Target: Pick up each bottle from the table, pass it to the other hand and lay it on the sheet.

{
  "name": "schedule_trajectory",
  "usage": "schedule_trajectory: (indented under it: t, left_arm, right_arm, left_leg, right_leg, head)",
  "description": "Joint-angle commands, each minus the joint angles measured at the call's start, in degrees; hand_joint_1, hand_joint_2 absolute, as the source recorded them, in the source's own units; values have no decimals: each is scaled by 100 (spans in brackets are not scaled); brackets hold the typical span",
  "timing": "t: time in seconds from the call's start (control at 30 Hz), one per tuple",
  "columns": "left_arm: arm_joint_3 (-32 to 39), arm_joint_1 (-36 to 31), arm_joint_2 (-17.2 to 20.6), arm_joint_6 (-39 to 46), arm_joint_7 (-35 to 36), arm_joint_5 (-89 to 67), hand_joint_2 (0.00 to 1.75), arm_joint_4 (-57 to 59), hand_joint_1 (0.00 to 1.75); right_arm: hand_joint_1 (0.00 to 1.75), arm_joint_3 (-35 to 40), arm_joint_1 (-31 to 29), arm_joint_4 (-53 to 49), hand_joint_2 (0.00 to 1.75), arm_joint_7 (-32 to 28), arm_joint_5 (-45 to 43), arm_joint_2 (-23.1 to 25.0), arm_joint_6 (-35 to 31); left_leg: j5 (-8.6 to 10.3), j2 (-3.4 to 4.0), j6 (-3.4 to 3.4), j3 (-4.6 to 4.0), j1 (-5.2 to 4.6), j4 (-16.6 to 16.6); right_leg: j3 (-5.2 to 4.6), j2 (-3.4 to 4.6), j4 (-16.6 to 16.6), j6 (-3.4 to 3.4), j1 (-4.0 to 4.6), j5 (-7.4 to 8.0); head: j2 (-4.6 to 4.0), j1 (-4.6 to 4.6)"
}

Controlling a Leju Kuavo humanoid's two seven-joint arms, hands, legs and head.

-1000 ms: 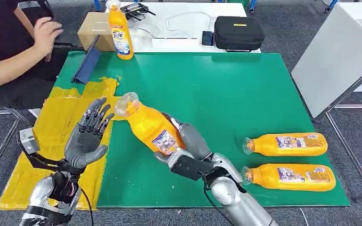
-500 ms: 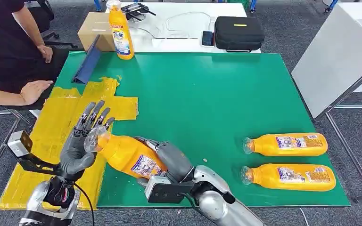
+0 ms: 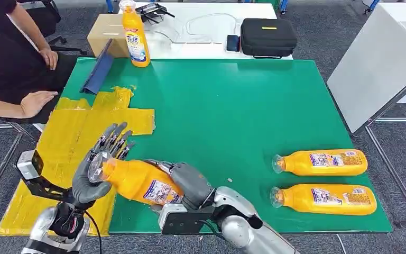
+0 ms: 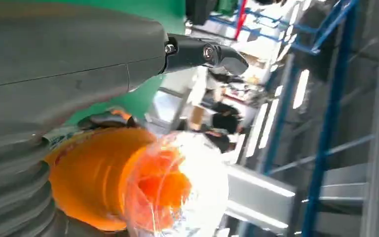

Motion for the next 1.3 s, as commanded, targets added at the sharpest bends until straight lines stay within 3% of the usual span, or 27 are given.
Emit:
schedule_trajectory:
  t: [0.03,0.13,0.17,0.93,1.03,1.07,1.1,1.27,1.3]
  left_arm:
    - [-526,-78,646,-345,-585,-1076,175,-165,0]
    - [-560,-86,665,-413,-732,-1276,175,-244,3]
    - [-565,-67,646,-429,-777,-1299,175,-302,175]
    - [-545,5,608,-479,-777,-1094,175,-417,175]
    - [-472,61,581,-394,-737,-1079,175,-462,175]
    - [-395,132,559,-290,-701,-1101,175,-537,175]
    - [-321,180,547,-199,-673,-1116,175,-593,175]
    - [-205,209,528,-76,-630,-1155,175,-615,175]
    - [-34,197,491,232,-707,-1565,175,-669,175]
  right_arm:
    - [175,75,-266,195,175,-20,-249,-167,183]
    - [175,64,-252,178,175,-25,-250,-161,192]
    - [175,64,-242,167,175,-25,-250,-161,194]
    - [175,76,-230,172,175,37,-193,-203,223]
    - [175,-58,-143,87,175,185,97,-212,-67]
    - [10,-80,-99,-53,175,385,848,-290,-577]
    - [0,-136,-40,-160,175,587,1118,-335,-661]
    - [0,-248,19,-281,175,685,1356,-423,-759]
    - [0,-402,123,-376,0,833,1537,-522,-801]
  left_leg:
    - [-10,14,-7,19,2,5]
    - [-7,12,-6,15,3,2]
    - [-14,16,-8,28,2,6]
    - [-7,11,-4,17,2,1]
    - [-9,12,-5,21,1,2]
    - [-17,17,-7,35,2,5]
    - [-11,13,-6,24,1,2]
    - [-12,16,-5,22,3,3]
    - [-6,9,-3,14,0,0]
  right_leg:
    - [19,3,1,-1,4,-8]
    - [16,3,-1,-1,4,-6]
    - [28,3,3,-1,4,-13]
    - [18,2,-3,0,3,-5]
    - [21,2,-2,1,2,-8]
    - [36,3,-1,1,3,-15]
    - [25,1,-2,1,2,-10]
    - [24,5,-4,1,4,-8]
    - [15,1,-3,1,1,-5]
  head:
    - [0,0]
    - [0,2]
    - [0,0]
    - [0,0]
    - [0,0]
    - [0,2]
    - [0,0]
    - [0,0]
    - [0,0]
